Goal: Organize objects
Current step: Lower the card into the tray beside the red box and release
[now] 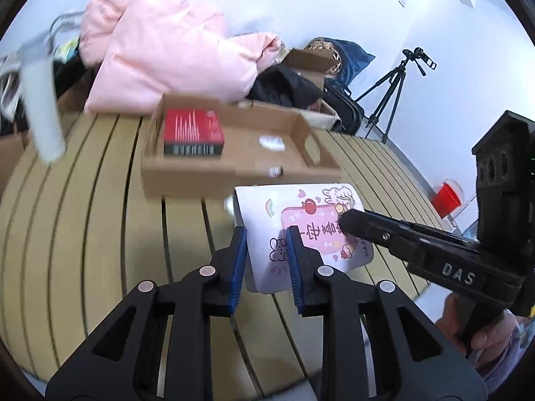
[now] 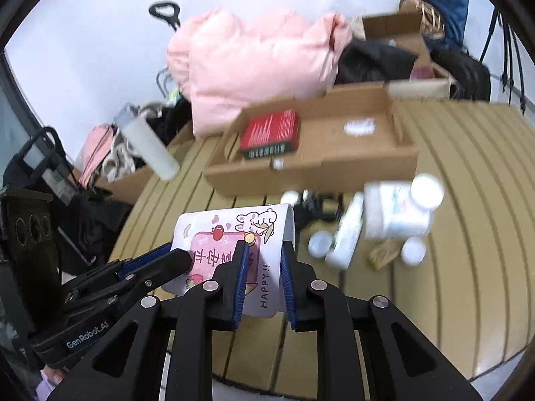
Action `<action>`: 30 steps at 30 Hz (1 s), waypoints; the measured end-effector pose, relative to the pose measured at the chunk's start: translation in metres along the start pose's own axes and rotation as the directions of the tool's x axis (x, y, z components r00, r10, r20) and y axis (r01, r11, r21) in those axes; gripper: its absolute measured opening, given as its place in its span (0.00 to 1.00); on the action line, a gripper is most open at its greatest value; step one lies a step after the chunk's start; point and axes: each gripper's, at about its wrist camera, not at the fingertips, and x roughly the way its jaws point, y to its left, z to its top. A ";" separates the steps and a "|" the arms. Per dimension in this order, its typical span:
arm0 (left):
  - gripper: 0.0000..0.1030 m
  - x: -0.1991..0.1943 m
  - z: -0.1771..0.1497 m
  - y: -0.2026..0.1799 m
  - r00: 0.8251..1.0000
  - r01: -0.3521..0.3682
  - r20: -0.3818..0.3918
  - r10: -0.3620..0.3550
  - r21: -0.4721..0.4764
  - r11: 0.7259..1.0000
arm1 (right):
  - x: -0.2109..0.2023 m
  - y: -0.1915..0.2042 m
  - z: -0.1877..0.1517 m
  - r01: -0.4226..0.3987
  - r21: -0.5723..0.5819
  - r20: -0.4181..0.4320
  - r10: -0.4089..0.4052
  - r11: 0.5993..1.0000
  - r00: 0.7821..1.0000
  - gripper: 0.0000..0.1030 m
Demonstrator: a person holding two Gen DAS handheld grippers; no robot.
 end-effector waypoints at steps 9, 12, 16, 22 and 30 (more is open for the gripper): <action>0.20 0.071 0.104 0.051 0.997 -0.066 -0.037 0.067 0.019 0.998 | 0.085 -0.008 0.101 -0.031 0.012 -0.037 0.032 0.999 0.999 0.21; 0.20 0.109 0.109 0.079 0.984 -0.137 -0.110 0.139 0.023 0.990 | 0.143 -0.015 0.118 -0.042 0.049 -0.115 0.047 0.998 0.992 0.21; 0.19 0.156 0.085 0.100 0.934 -0.268 -0.231 0.273 0.053 0.962 | 0.210 -0.017 0.108 0.010 0.051 -0.242 0.003 0.999 0.970 0.20; 0.17 0.140 0.058 0.090 0.950 -0.256 -0.186 0.250 -0.005 0.967 | 0.230 -0.013 0.089 0.005 0.001 -0.293 -0.005 1.000 0.956 0.22; 0.30 0.080 0.065 0.053 0.939 -0.326 -0.102 0.328 0.040 0.945 | 0.144 -0.026 0.103 0.052 -0.056 -0.176 -0.061 0.997 0.983 0.39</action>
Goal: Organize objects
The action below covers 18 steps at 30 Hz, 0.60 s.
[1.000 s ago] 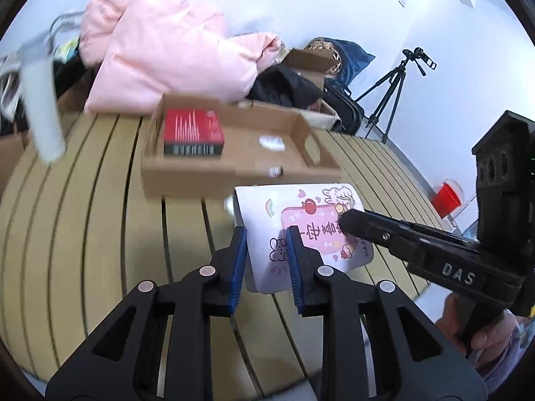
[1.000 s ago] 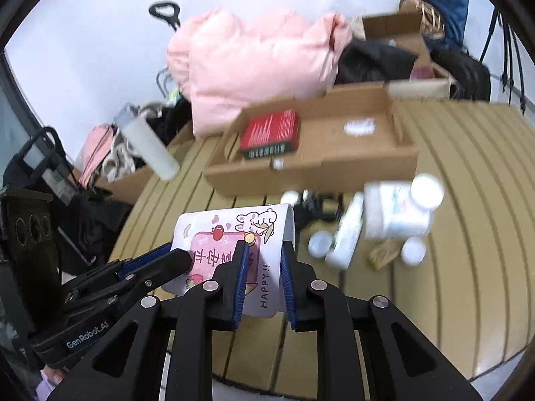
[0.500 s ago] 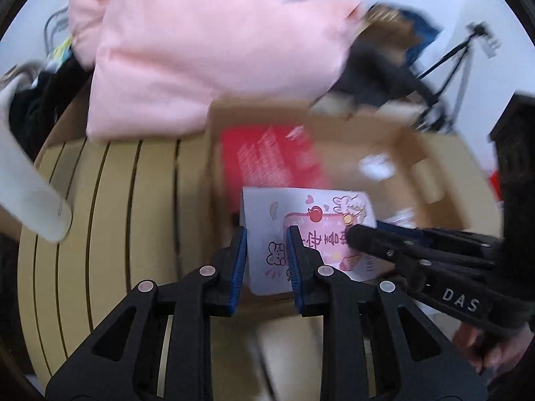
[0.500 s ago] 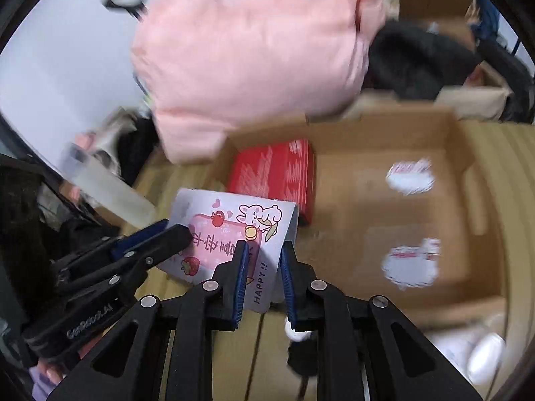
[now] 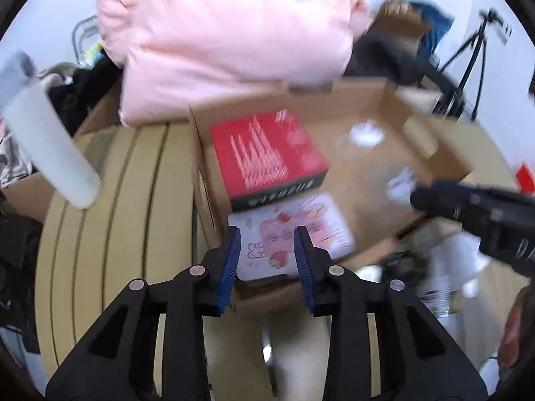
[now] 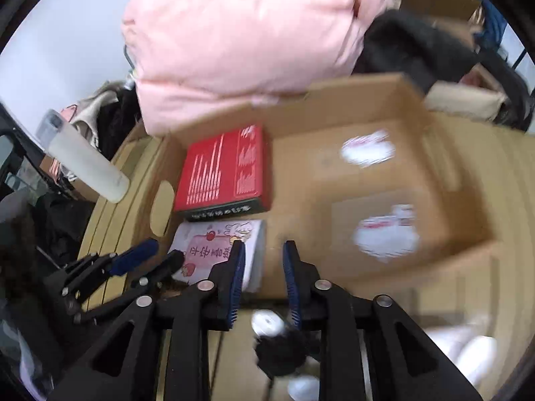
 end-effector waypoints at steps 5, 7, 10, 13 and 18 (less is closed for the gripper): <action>0.74 -0.096 -0.005 -0.015 0.991 -0.015 0.135 0.014 0.013 1.000 | -0.072 -0.016 -0.016 -0.002 -0.039 0.005 0.002 0.999 1.000 0.87; 0.80 -0.139 -0.021 -0.022 0.981 -0.056 0.183 0.057 -0.011 0.998 | -0.101 -0.019 -0.026 0.018 -0.061 0.012 -0.017 0.998 1.000 0.87; 1.00 -0.182 -0.053 -0.032 0.972 -0.092 0.214 0.096 -0.029 0.995 | -0.160 -0.023 -0.056 0.056 -0.100 0.066 -0.049 0.993 0.997 0.87; 1.00 -0.225 -0.102 -0.048 0.958 -0.132 0.252 0.140 -0.048 0.990 | -0.198 -0.020 -0.089 0.062 -0.124 0.111 -0.049 0.990 0.993 0.87; 1.00 -0.259 -0.163 -0.066 0.963 -0.121 0.233 0.138 -0.085 0.989 | -0.256 -0.008 -0.169 0.064 -0.150 0.199 -0.033 0.987 0.979 0.87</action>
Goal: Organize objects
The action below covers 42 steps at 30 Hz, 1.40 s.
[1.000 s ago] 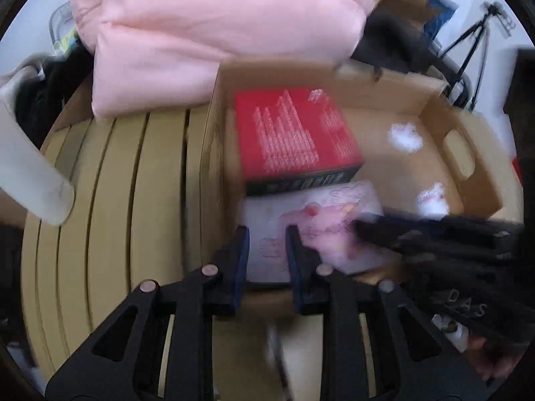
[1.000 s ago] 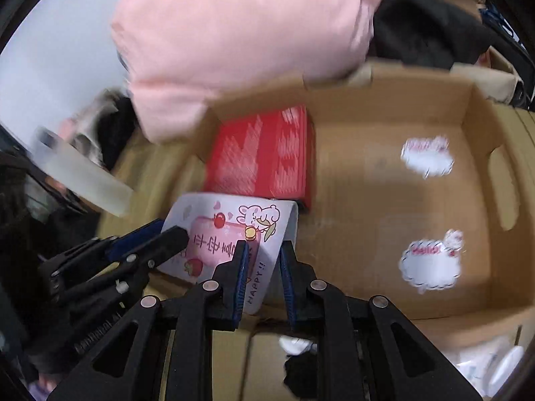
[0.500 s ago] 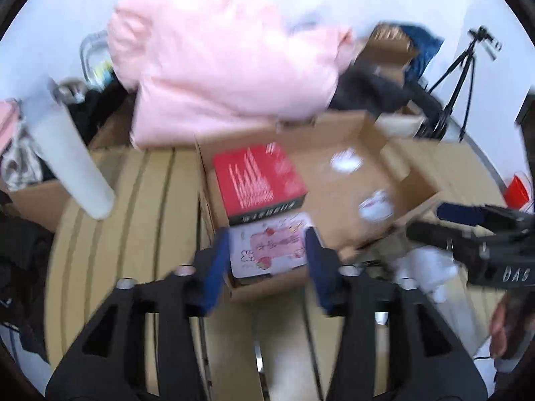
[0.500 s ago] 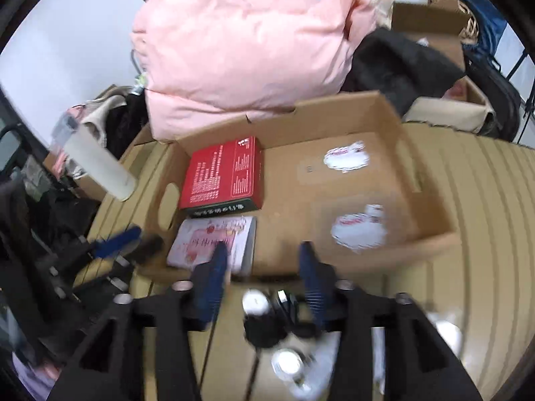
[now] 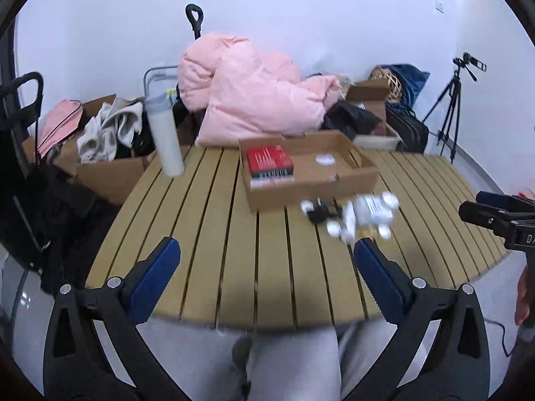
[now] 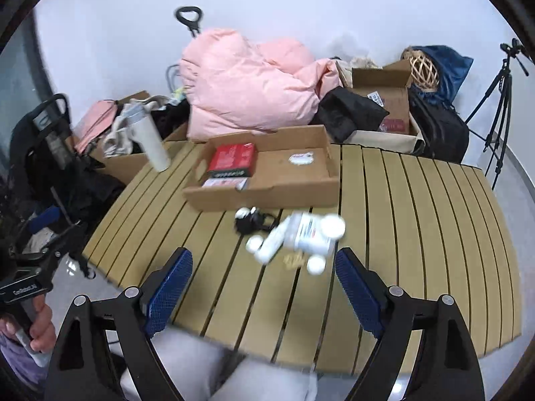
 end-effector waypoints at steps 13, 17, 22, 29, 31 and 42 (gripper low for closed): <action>1.00 -0.059 -0.071 -0.045 0.997 0.080 0.001 -0.081 0.074 0.994 | -0.030 0.047 -0.143 -0.025 0.048 -0.077 0.029 0.999 0.997 0.87; 1.00 -0.052 -0.077 -0.041 0.997 0.080 -0.027 -0.079 0.053 0.995 | -0.034 0.046 -0.140 -0.044 0.056 -0.041 0.046 0.997 0.998 0.87; 1.00 -0.023 -0.077 -0.042 0.992 0.124 -0.047 -0.121 0.074 0.990 | -0.023 0.039 -0.145 -0.068 0.072 -0.046 0.071 0.995 0.996 0.87; 1.00 0.064 -0.048 -0.044 0.982 0.188 -0.048 -0.184 0.104 0.977 | 0.015 0.012 -0.120 -0.020 0.086 -0.065 0.025 0.996 0.998 0.87; 0.99 0.095 -0.036 -0.042 0.978 0.200 -0.076 -0.193 0.099 0.975 | 0.031 0.001 -0.106 0.001 0.093 -0.054 0.004 0.996 0.999 0.87; 0.82 0.220 0.030 -0.063 0.914 0.356 -0.165 -0.372 -0.119 0.927 | 0.146 -0.092 -0.008 0.041 0.186 -0.034 -0.035 0.982 0.999 0.75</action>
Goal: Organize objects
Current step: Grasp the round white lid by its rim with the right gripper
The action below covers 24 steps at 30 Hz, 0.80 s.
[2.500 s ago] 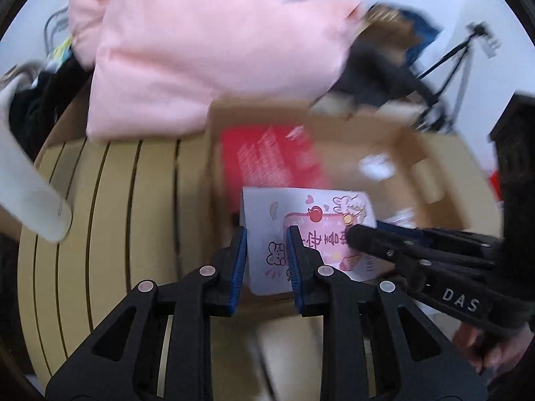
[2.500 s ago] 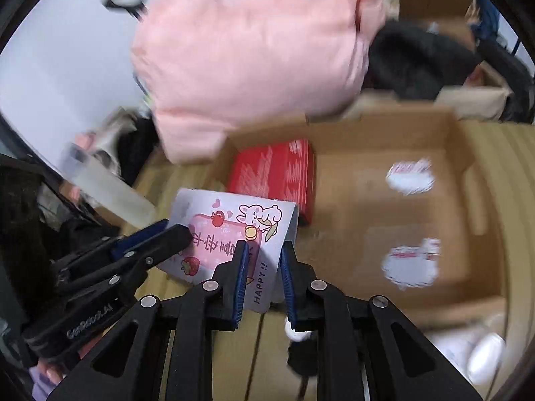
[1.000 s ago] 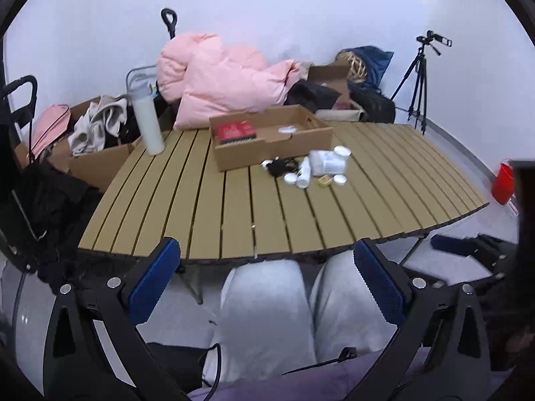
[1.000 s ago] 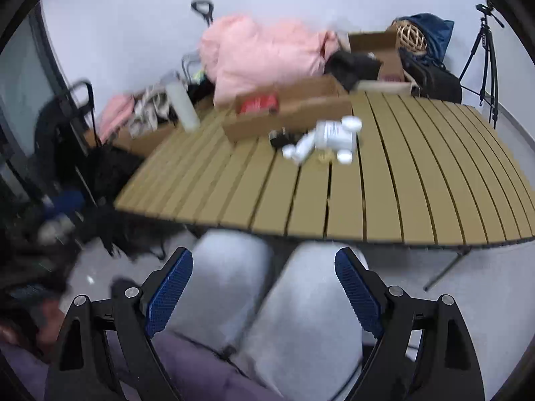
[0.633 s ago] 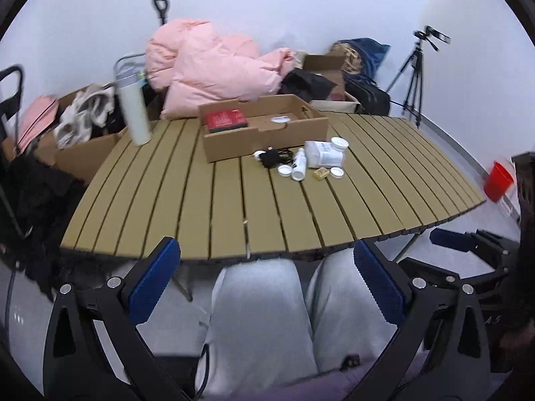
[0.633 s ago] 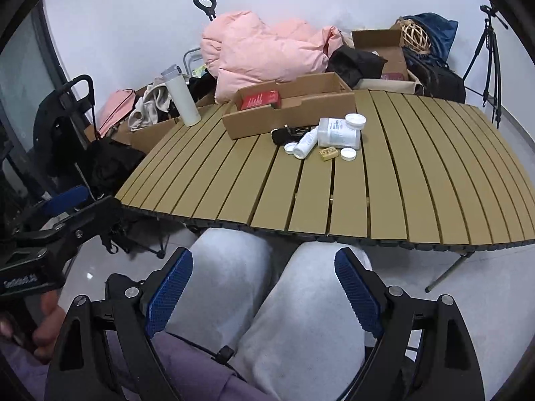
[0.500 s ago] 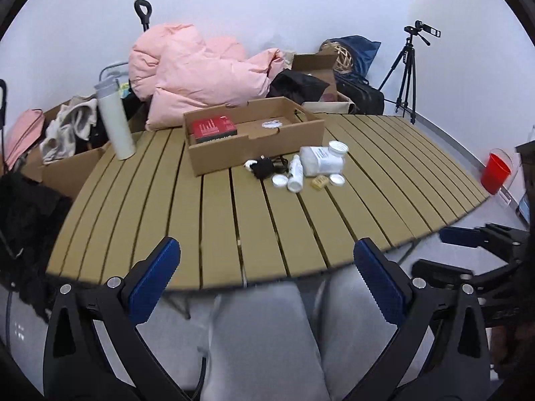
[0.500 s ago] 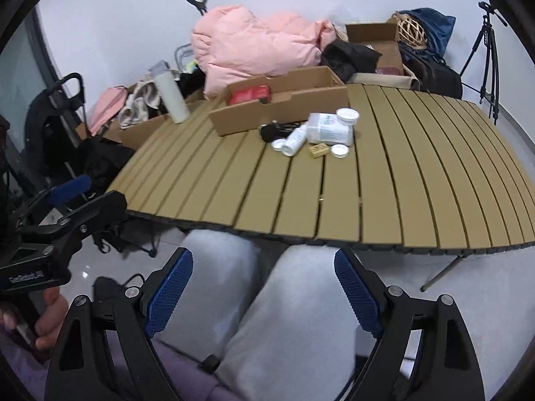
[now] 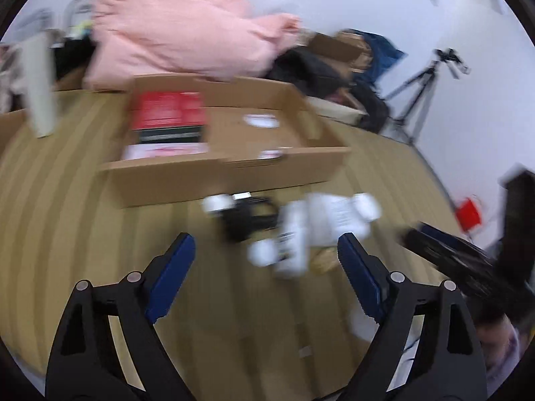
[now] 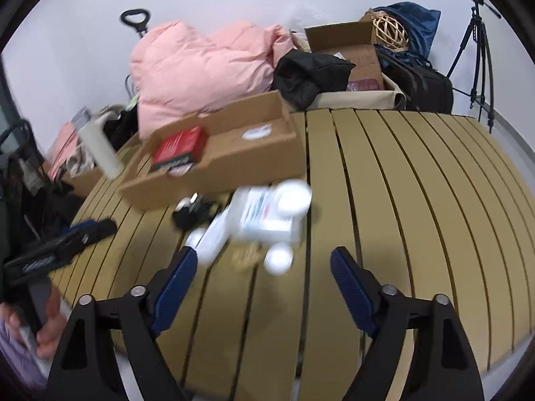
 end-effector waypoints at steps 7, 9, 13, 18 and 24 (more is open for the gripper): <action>0.76 0.051 -0.027 -0.068 0.991 0.113 -0.075 -0.107 0.087 0.990 | 0.057 -0.035 0.040 -0.079 0.070 -0.096 0.085 0.994 0.992 0.52; 0.68 0.065 -0.037 -0.083 0.996 0.077 -0.061 -0.072 0.091 0.993 | 0.069 -0.040 0.041 -0.091 0.076 -0.125 0.100 0.993 0.987 0.35; 0.45 0.088 -0.056 -0.111 0.993 -0.108 -0.033 0.114 0.151 0.983 | 0.079 -0.048 0.033 -0.111 0.101 -0.143 0.125 0.989 0.982 0.11; 0.44 0.091 -0.079 -0.131 0.976 -0.213 -0.032 0.216 0.089 0.973 | 0.055 -0.063 0.025 -0.139 0.111 -0.110 0.151 0.984 0.982 0.09; 0.49 0.111 -0.084 -0.157 0.958 -0.280 -0.036 0.285 0.110 0.954 | 0.019 -0.085 0.013 -0.148 0.117 -0.071 0.157 0.982 0.985 0.09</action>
